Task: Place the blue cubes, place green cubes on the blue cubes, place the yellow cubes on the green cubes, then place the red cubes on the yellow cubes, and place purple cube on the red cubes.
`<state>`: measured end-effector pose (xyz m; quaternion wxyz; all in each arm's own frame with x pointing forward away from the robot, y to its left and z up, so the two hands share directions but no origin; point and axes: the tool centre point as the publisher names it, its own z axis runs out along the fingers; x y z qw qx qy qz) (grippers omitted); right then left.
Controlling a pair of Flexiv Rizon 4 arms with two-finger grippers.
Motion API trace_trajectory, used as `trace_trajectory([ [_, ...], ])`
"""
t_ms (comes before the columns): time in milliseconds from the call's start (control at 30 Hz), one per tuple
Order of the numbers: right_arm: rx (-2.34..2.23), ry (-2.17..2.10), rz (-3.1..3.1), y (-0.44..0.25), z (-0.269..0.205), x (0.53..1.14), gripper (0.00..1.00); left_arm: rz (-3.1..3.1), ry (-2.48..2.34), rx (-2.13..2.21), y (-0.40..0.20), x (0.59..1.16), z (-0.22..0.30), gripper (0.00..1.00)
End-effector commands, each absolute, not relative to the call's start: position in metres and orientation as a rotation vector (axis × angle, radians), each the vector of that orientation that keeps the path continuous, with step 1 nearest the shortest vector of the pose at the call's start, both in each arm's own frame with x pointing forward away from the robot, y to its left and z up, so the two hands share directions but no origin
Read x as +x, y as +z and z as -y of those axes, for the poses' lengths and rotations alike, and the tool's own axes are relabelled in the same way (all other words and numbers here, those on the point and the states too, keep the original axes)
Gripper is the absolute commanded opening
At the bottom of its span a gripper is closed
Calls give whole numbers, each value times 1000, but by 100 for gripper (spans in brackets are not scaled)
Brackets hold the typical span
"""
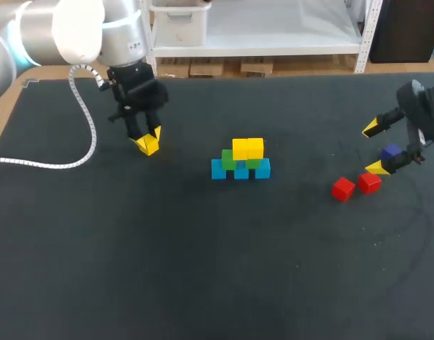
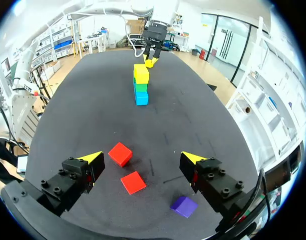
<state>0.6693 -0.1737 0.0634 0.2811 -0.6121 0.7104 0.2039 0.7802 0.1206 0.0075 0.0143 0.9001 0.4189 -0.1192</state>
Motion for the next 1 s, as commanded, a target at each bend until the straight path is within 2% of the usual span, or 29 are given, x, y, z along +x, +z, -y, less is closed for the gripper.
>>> trace_trajectory([
  [33,-1640,547,-1902,63,174,669,100,-1414,-389,2698,22,770,-127,0],
  [300,-1640,547,-1902,63,174,669,100,-1795,-363,2481,39,760,-128,0],
  [500,-1640,547,-1902,63,174,669,100,-1936,-310,2379,24,757,-117,0],
  [1000,-1640,547,-1902,63,174,669,100,-1682,-253,2587,4,757,-72,0],
])
